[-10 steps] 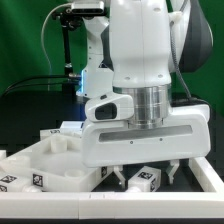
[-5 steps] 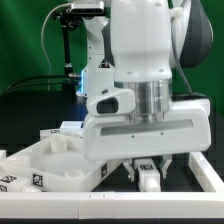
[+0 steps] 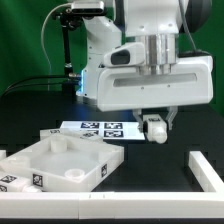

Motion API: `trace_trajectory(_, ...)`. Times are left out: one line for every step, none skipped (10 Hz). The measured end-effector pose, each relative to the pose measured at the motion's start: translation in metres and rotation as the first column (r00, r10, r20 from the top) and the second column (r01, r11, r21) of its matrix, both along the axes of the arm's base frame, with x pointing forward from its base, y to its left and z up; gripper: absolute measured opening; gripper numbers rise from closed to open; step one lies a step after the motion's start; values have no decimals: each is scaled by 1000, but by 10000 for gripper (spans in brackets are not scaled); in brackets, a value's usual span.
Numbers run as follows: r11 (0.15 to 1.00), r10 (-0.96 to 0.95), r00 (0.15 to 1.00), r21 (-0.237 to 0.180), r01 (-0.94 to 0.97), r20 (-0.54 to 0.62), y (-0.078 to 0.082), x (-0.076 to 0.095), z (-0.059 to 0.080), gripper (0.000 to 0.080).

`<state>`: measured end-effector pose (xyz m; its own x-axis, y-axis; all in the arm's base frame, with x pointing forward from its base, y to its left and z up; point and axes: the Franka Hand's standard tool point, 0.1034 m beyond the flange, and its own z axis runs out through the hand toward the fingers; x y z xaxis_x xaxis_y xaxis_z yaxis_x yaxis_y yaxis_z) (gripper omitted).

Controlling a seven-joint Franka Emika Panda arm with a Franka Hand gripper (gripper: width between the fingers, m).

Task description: Assemble one leg

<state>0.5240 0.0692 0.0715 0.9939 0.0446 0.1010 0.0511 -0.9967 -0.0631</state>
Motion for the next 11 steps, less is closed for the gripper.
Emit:
trace_trajectory(1000, 0, 1000, 0, 0, 0, 0, 2, -1, 281)
trace_trajectory(1000, 1, 1000, 0, -1, 0, 1, 1, -1, 281)
trace_trajectory(1000, 1, 1000, 0, -1, -1, 1, 1, -2, 281)
trace_trajectory(1000, 1, 1000, 0, -1, 4, 1, 0, -1, 281)
trace_trajectory(1000, 7, 999, -2, -7, 31, 4, -13, -1, 281)
trace_trajectory(1000, 11, 999, -7, -10, 48, 7, -36, -4, 281)
trace_trajectory(1000, 14, 996, -10, -13, 85, 11, -64, -15, 281)
trace_trajectory(1000, 19, 996, -12, -18, 83, 19, -92, -33, 281)
trace_trajectory(999, 30, 997, -12, -29, 75, 30, -103, -48, 281)
trace_trajectory(999, 38, 997, -13, -37, 64, 36, -105, -55, 281)
trace_trajectory(999, 41, 997, -14, -40, 68, 34, -103, -53, 281)
